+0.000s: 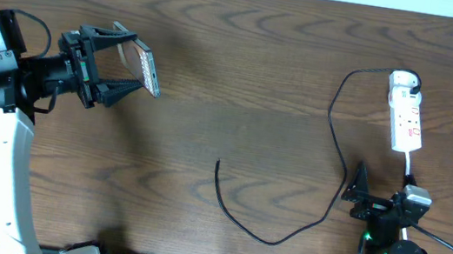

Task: Plug charger to phone and switch on socket
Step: 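Lift the phone with the left gripper and tilt it upright, then move the right gripper toward the phone held by the left gripper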

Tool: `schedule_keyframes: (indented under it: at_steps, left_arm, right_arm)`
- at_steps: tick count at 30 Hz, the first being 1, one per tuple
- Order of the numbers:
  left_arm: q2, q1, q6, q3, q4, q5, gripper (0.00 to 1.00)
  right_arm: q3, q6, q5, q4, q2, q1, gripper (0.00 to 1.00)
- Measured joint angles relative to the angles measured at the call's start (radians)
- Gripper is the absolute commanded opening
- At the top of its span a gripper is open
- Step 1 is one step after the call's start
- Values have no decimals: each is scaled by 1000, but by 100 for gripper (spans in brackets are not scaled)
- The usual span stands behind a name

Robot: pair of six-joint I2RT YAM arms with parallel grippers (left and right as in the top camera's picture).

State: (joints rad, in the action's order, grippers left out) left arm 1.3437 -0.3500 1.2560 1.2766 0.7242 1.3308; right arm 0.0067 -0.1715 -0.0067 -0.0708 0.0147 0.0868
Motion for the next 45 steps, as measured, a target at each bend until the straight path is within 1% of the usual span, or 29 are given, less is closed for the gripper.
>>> schedule_keyframes:
  at_steps: [4,15,21,24,28,30,32,36,39,40,43,45]
  left_arm:
    - [0,0,28,0,0,10,8]
    - [0,0,58,0,0,19,7]
    - [0,0,79,0,0,2,7]
    - [0,0,80,0,0,-17,8]
    - [0,0,83,0,0,-85,7]
    - [0,0,83,0,0,-129,7]
    - [0,0,83,0,1,-176,7]
    - [2,15,83,0,-3,-299,7]
    - [2,42,83,-1,5,-390,7]
    - [3,57,83,-1,21,-437,7]
    - [3,89,84,-1,55,-546,7]
    - [3,103,86,-1,74,-605,7]
  right_arm:
    - [0,0,0,0,0,0,99]
    - [0,0,0,3,0,0,99]
    - [0,-2,-6,54,0,0,99]
    - [0,-4,-63,82,0,0,99]
    - [3,-5,-180,117,0,0,99]
    - [19,-5,-222,109,4,0,99]
    - [77,-4,-258,76,31,0,99]
    - [283,8,-343,18,172,1,99]
    - [507,24,-454,-45,402,1,99]
    - [594,27,-520,-88,500,1,99]
    - [774,34,-707,-174,731,2,99]
    - [906,38,-909,-187,934,-7,99]
